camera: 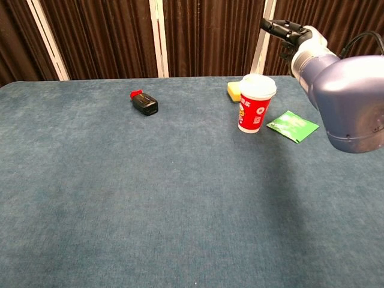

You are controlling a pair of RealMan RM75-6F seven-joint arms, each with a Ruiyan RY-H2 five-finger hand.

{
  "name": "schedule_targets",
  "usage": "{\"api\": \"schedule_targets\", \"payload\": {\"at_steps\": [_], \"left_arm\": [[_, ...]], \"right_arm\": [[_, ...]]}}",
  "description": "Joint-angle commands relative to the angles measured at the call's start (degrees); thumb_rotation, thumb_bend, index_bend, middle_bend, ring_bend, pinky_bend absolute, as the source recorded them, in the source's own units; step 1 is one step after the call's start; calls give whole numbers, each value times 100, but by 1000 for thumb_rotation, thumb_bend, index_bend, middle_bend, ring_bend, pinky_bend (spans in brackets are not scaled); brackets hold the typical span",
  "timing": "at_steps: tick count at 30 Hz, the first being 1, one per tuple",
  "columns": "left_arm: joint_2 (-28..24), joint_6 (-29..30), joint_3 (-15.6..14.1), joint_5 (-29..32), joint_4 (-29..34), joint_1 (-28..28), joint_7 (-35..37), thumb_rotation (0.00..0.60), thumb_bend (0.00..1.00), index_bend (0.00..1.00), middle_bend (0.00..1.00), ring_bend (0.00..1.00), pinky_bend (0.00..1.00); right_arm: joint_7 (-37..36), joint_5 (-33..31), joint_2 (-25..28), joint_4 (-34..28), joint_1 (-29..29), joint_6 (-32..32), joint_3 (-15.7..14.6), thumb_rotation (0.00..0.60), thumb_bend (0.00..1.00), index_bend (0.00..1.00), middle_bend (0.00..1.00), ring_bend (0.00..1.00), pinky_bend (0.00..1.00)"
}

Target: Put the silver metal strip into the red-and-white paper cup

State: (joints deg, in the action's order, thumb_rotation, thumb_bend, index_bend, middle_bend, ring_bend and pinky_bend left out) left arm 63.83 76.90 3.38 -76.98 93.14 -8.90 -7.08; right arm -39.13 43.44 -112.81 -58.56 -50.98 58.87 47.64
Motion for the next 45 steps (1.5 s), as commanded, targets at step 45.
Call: {"api": "schedule_targets", "payload": {"at_steps": [45], "left_arm": [[-112,44,-122,-321,1,26,336,600,243,115,0,0,0]], "right_arm": [[3133,2339,3366,-2686,2089,569,-2374,600,177,203,0,0,0]]}}
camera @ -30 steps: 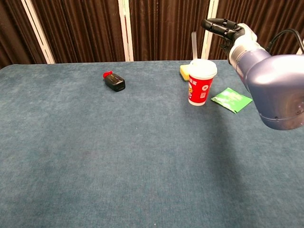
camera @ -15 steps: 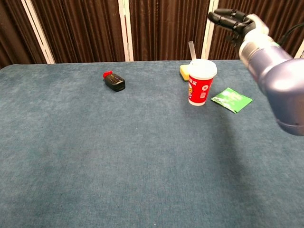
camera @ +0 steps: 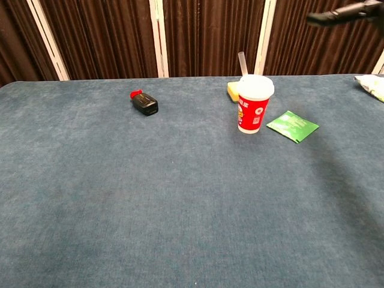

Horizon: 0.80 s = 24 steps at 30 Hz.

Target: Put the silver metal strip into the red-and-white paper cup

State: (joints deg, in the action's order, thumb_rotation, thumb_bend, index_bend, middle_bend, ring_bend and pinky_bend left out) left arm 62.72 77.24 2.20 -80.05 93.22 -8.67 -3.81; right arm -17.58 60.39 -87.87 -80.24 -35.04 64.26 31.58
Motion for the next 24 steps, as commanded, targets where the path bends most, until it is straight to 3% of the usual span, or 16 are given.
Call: {"api": "schedule_targets", "payload": {"at_steps": [1,6,10,14,18,24], "left_arm": [[0,13,-6,-22,-9,3,13,600,243,115,0,0,0],[6,18,-10,-33,-17,3,6,600,241,115,0,0,0],[17,9,-1,-14,-7,-4,-28,600,243,115,0,0,0],[20,-15,11,12,24,-19,-42,600,243,115,0,0,0],[29,-18,18,30,29,-23,-78,600,243,115,0,0,0],[30,12,15,50,43,-4,-132,600,242,115,0,0,0]], "right_arm": [[1197,798,1007,-551,589,129,-926,600,175,197,0,0,0],[1874,1383,1410,-523,1108,651,-1638,600,173,189,0,0,0],[1861,1438,1685,-783,1550,806,-2064,600,175,177,0,0,0],[2210,1488,1863,-855,1781,735,-2468,600,170,101,0,0,0],[2661,1416,1968,-1037,1767,635,-2547,600,157,37,0,0,0],[2913,1632,1771,-938,1820,1116,-2445,600,161,2,0,0,0]]}}
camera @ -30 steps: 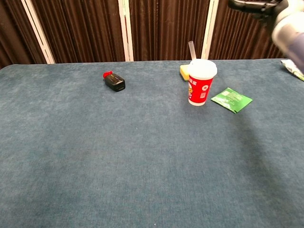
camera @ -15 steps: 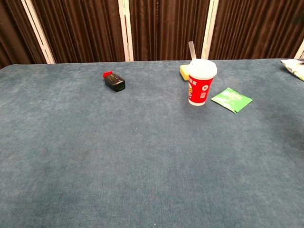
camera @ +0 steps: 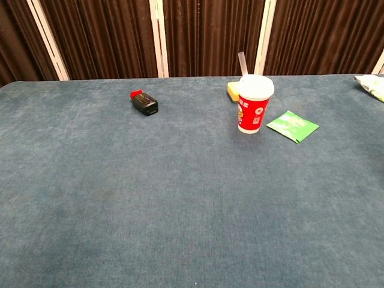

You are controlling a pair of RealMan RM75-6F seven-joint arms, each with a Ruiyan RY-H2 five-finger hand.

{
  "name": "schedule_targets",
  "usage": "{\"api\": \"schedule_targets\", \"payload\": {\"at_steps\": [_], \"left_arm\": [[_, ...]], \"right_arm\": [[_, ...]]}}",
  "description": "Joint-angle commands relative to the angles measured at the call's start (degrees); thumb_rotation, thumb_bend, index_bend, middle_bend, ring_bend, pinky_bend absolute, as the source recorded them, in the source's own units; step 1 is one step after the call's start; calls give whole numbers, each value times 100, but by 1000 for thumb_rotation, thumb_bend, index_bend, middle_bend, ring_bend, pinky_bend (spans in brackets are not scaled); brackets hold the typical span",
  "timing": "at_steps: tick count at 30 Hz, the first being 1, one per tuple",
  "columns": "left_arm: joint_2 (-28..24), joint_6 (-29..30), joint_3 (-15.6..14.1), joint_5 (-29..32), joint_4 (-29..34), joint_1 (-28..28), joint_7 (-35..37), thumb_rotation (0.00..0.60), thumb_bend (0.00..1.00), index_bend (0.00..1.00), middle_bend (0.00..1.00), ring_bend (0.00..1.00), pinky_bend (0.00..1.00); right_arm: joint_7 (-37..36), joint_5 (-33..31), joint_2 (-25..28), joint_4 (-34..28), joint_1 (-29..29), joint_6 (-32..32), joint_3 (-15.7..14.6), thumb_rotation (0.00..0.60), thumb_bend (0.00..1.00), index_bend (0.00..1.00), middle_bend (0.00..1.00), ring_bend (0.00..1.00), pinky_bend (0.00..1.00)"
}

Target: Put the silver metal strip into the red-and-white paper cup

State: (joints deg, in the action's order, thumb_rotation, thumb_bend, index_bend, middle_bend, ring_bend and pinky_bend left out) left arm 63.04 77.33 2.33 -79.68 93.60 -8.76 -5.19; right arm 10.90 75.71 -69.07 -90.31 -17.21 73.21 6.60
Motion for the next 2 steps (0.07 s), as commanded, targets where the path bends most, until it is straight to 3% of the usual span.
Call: {"api": "schedule_targets", "payload": {"at_steps": [1,2], "left_arm": [[-4,1,3,21,6,8,13,600,242,116,0,0,0],[-8,0,4,26,7,10,20,600,243,115,0,0,0]], "right_arm": [[86,108,-159,113,43,282,78,600,163,0,0,0,0],[101,109,-205,152,46,323,97,600,165,0,0,0,0]]}}
